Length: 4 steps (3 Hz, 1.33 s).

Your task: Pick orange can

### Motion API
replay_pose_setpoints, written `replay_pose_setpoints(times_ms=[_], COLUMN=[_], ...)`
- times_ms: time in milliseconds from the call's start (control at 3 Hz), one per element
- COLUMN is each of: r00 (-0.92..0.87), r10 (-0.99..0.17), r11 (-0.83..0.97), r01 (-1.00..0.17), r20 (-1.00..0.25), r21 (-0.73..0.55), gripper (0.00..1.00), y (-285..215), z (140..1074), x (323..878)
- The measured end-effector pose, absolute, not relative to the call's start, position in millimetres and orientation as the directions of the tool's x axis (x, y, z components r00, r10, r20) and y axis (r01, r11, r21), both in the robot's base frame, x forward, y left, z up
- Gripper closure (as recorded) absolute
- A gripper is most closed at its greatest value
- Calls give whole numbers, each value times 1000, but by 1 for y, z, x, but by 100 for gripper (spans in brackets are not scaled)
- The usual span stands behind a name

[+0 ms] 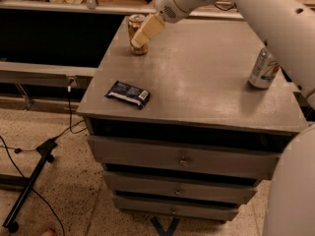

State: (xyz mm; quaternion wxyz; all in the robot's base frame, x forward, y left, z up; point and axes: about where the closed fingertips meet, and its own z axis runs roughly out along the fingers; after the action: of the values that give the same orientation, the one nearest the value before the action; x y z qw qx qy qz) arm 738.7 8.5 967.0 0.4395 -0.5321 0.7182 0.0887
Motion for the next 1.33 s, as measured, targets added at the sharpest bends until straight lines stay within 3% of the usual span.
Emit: replay_pose_setpoints(times_ms=[1333], r00=[-134], r10=[-517], r11=[589], r01=[-772], r20=[-846], r21=[-238], gripper=[0], y=[48], z=[947], x=[802])
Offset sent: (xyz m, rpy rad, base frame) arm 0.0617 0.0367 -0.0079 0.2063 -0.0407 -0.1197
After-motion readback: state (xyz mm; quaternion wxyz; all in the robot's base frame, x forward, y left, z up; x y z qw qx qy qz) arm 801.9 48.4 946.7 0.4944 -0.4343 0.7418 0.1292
